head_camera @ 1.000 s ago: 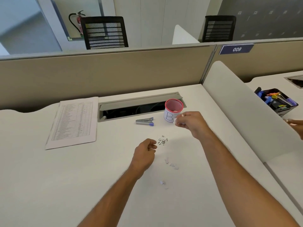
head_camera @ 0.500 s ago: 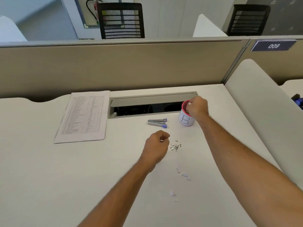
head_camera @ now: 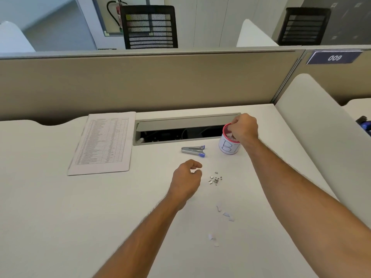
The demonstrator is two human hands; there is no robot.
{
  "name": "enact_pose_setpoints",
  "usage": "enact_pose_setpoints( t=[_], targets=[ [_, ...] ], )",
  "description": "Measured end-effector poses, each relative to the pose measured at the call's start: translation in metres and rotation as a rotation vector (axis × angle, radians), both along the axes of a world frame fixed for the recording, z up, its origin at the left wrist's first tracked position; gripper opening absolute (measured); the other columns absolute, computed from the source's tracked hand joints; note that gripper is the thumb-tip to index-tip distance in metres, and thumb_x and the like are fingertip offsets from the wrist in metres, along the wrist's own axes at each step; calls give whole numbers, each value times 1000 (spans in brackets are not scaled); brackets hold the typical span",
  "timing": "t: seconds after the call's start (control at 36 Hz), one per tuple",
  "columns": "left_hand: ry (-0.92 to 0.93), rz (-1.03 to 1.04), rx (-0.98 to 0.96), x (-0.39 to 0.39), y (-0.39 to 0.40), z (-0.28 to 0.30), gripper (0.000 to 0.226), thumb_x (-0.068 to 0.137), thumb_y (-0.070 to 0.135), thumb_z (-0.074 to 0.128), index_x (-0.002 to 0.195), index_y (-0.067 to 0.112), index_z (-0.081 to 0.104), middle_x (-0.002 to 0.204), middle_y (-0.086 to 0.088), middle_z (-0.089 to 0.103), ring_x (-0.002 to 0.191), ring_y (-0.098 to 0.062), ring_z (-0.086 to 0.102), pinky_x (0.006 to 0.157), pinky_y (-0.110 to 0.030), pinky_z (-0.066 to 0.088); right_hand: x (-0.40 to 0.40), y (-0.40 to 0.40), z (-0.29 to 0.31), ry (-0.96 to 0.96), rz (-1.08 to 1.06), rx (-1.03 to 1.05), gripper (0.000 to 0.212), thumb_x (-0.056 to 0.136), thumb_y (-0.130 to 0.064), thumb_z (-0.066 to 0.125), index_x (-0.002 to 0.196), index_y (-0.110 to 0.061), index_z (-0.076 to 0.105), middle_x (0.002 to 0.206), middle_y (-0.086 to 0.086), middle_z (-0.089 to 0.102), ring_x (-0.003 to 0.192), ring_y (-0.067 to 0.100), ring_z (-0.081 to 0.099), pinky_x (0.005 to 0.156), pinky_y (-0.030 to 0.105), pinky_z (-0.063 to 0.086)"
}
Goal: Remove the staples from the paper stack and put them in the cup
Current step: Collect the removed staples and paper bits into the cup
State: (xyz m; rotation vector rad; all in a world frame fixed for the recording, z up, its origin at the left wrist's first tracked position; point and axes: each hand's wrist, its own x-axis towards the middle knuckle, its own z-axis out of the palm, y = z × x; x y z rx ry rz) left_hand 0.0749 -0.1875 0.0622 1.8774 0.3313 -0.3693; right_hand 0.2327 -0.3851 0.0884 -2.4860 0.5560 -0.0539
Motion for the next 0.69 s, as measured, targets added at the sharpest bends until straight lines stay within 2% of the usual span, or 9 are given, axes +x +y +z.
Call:
enact_pose_setpoints(
  t=[0.11,0.22,0.36,0.44,0.56,0.61,0.69],
  targets=[
    [2,5,28,-10,4,3,26,102,16,51,120,25,67,132,4,60,109,-22,68,94,-38,61,-11,0,10,-63,-21,-15,20,84,-13,71,103,-9,75,106,12,73,96,33,69,69,32,53],
    [22,0,57,-25,10,3,25,101,15,51,118,24,66,134,4,59,112,-23,67,96,-41,60,-30,2,14,-153,-23,-38,19,81,-3,63,95,-9,76,95,10,73,82,29,63,65,28,45],
    [92,-17,70,-46,11,-1,26,99,11,49,120,15,64,123,-3,62,89,-16,67,90,-42,64,-66,10,5,-203,48,-68,21,83,-1,55,77,-11,72,81,6,67,76,31,60,62,28,42],
    [141,-40,83,-59,8,-6,25,97,9,49,116,14,64,110,-4,66,85,-17,67,89,-45,64,-90,10,-10,-140,87,-69,24,86,-4,52,80,-12,74,79,6,69,75,31,61,62,30,46],
    [185,-72,134,-78,2,-12,22,95,10,49,111,15,63,105,-5,67,97,-24,72,88,-44,64,-124,10,-36,81,211,-42,24,85,-8,53,86,-10,77,93,10,75,88,32,69,74,35,59],
    [198,-92,165,-87,-1,-16,21,94,10,49,110,13,63,105,-6,67,100,-27,72,89,-45,64,-143,12,-46,187,266,2,27,85,-4,53,90,-8,79,102,9,76,96,30,69,80,34,58],
    [224,-119,207,-99,-6,-21,21,93,6,48,107,11,63,104,-8,68,101,-29,73,89,-45,64,-171,17,-57,272,345,74,36,85,6,48,98,-9,79,115,7,71,108,26,66,86,25,49]
  ],
)
